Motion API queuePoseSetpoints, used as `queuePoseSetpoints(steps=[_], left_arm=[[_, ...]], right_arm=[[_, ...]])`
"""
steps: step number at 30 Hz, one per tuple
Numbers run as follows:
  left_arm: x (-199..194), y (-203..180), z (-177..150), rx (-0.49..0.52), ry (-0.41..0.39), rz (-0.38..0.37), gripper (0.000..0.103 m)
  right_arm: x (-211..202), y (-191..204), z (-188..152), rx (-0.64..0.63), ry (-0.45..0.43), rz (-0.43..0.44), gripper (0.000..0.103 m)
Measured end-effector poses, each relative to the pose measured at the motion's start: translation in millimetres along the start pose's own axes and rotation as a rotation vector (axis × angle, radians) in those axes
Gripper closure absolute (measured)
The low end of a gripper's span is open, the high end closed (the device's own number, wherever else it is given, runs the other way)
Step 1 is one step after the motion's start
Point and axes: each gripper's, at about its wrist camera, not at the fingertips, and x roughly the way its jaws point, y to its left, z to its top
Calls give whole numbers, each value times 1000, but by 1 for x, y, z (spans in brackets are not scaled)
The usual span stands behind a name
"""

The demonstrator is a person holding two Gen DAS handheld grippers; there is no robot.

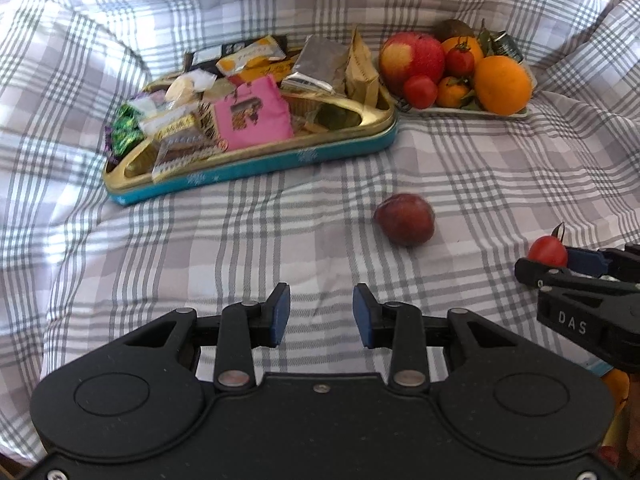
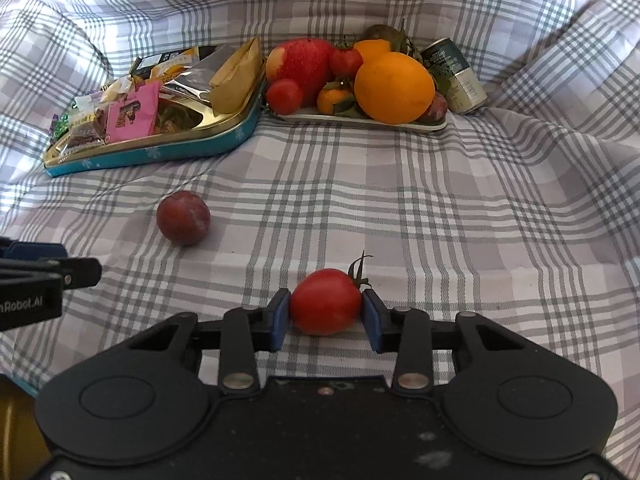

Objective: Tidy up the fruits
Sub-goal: 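Move right tool to red tomato on cloth and close right gripper, then close left gripper on second dark red plum while right gripper holds tomato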

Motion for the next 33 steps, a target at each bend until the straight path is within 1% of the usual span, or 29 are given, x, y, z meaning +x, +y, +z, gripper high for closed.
queuePoseSetpoints(steps=[9,14,17,20,26,30,33], left_arm=[[7,-22,19,58,-51,-69,59],[21,-31,32,46,-40,-115,59],[29,-36,37,49,-37,-126,58],[34,-42,39,51,-51,-88,56],[39,-50,40,80,-90,-46,53],[45,-55,41,91,-91,-9,51],[51,-56,42,87,-82,1,51]], right_arm=[[-18,-17,2,50,-46,10,63],[-24,-26,1,74,-59,21,63],[-27,-29,0,83,-65,26,63],[-27,-32,-1,88,-65,33,63],[-24,-36,-4,106,-58,39,63],[-25,-38,-6,115,-58,42,63],[-24,-40,-7,120,-55,44,63]])
